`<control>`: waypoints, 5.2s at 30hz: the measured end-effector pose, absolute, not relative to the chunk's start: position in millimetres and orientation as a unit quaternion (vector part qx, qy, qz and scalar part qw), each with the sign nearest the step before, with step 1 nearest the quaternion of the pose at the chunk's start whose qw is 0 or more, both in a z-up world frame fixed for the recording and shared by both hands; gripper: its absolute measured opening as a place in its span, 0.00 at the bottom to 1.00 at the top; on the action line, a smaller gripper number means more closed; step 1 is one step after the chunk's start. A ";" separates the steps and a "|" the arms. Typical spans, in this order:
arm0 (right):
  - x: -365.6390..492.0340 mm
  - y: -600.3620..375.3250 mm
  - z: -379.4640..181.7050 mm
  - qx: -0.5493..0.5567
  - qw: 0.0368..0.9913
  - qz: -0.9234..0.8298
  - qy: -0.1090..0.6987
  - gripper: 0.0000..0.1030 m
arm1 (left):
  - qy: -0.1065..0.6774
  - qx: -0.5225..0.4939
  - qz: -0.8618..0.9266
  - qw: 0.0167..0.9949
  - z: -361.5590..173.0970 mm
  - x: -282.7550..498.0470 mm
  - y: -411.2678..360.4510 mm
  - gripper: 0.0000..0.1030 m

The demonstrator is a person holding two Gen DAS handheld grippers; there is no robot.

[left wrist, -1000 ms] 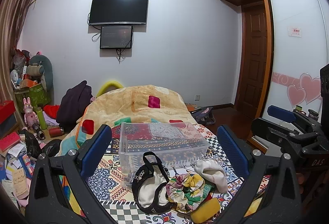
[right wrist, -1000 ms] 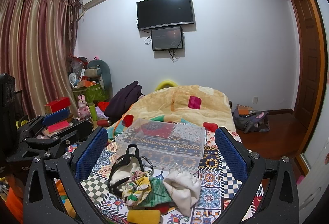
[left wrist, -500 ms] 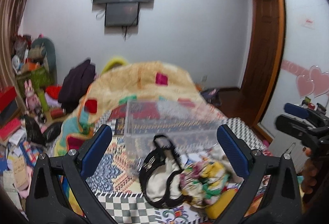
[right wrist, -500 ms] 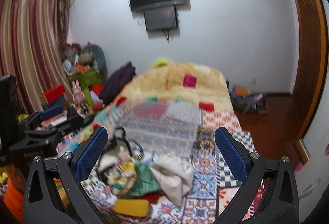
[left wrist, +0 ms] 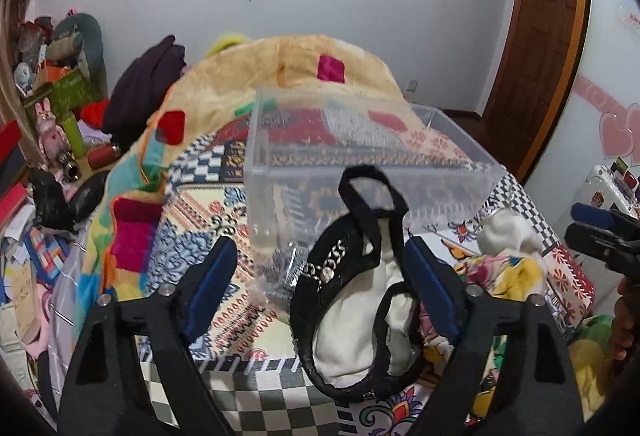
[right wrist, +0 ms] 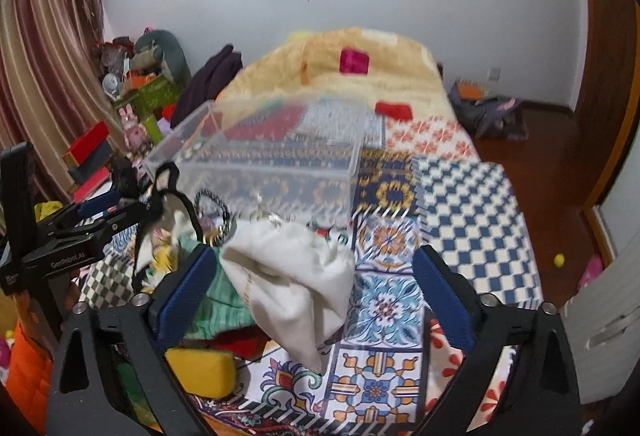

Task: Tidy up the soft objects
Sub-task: 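Grasp the black-strapped white bra with the left tool while the right tool grasps the white sock, then lift the bra with the left tool while the right tool lifts the sock toward the box, then lower the bra into the box and open the left tool while the right tool releases the sock there, then grasp the floral cloth with the left tool while the right tool grasps the green knit sock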

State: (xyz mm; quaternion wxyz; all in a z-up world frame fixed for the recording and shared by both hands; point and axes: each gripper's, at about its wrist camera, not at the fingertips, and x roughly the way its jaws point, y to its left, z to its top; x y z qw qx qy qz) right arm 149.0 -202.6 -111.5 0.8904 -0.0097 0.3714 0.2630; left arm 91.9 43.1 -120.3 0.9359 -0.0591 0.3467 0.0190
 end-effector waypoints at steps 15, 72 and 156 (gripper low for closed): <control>169.1 -184.0 -141.4 -0.007 0.852 0.306 0.425 0.29 | 0.356 -0.065 -0.010 0.932 -135.5 102.6 43.7 0.27; 260.6 -114.2 -105.2 -0.090 0.889 0.293 0.341 0.11 | 0.302 -0.077 -0.015 0.950 -90.8 219.0 67.2 0.14; 136.6 -166.9 -109.9 -0.058 0.866 0.321 0.378 0.07 | 0.315 -0.071 -0.084 0.943 -74.7 42.9 14.9 0.07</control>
